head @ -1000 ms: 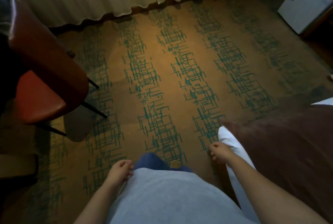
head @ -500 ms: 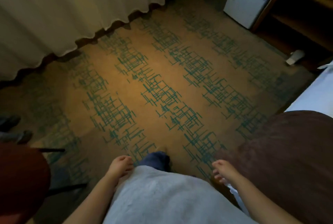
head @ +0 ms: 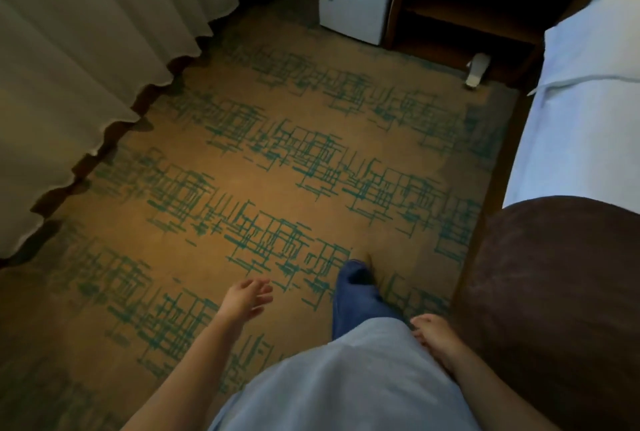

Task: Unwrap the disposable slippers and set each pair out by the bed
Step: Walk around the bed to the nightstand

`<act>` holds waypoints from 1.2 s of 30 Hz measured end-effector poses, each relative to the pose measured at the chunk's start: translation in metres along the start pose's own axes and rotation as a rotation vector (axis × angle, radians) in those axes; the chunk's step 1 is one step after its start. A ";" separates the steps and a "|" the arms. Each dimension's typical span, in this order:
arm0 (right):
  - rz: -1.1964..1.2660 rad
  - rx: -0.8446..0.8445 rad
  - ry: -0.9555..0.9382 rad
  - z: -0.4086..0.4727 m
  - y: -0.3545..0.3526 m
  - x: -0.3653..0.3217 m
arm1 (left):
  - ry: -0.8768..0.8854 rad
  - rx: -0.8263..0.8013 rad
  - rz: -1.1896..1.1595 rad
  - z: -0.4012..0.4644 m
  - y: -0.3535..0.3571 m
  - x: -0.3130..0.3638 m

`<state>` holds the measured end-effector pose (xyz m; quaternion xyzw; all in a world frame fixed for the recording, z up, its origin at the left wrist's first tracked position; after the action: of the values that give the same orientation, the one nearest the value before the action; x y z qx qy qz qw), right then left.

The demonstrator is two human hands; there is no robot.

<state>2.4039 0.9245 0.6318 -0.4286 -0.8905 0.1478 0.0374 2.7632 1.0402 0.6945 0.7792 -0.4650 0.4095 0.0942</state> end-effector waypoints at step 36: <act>0.229 0.147 0.067 0.089 -0.305 -0.500 | 0.172 -0.418 0.388 0.461 0.375 0.538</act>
<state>2.4726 0.3371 0.6669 -0.5284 -0.8207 0.2015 0.0813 2.8415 0.2424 0.6990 0.6019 -0.6699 0.3797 0.2118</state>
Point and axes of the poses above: each hand's wrist, its own z-axis towards the middle knuckle, its own y-axis out of the palm, x = y × z, the point moved 9 cm from there along z, towards the middle knuckle, and after that the axes turned 15 degrees about y, right-handed, at the moved point
